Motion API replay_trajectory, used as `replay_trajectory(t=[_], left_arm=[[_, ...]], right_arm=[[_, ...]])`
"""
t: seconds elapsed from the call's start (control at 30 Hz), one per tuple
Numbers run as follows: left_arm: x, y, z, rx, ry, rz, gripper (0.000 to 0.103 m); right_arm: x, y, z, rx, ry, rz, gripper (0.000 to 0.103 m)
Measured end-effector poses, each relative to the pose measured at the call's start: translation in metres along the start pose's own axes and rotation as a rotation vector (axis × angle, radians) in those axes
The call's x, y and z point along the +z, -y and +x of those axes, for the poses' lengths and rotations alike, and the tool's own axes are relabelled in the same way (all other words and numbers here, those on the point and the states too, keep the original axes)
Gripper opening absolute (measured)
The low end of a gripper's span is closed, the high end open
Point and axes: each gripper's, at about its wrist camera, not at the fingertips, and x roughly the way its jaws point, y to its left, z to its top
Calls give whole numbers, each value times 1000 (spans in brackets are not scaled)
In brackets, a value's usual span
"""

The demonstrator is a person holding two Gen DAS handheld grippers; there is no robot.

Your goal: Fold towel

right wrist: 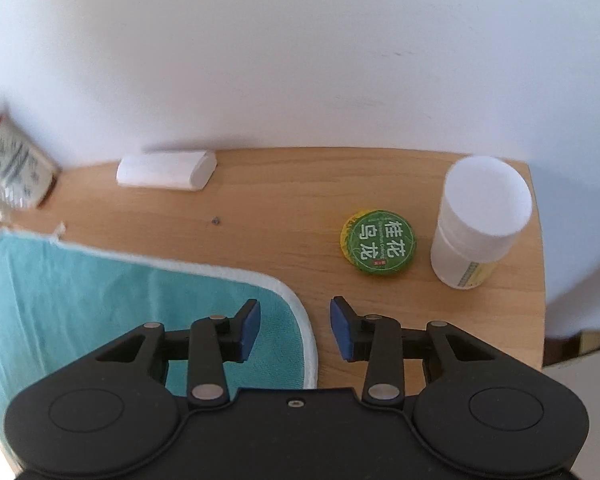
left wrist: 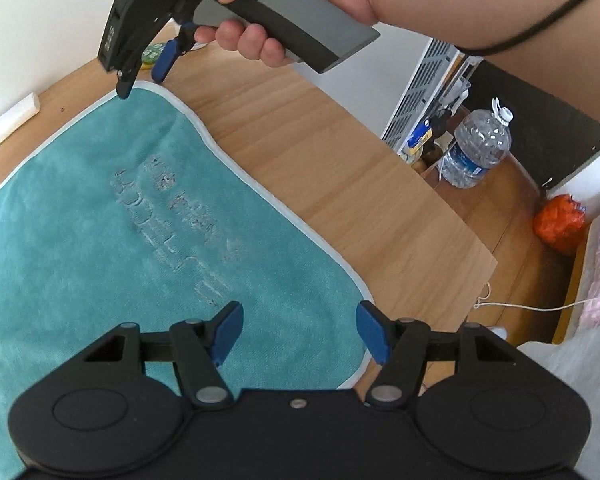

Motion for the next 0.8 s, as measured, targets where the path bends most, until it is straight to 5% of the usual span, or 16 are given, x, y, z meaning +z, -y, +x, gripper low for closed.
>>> replay_trajectory(t=[0.63,0.8], left_arm=[[5,22,18,-38,-78,130,63],[4,23,23,-88,-114,147,35]], right_arm=[[-8,-20,-4,-102,-12,-209,43],[-9,-20,-6,-96,-19,-223,35]])
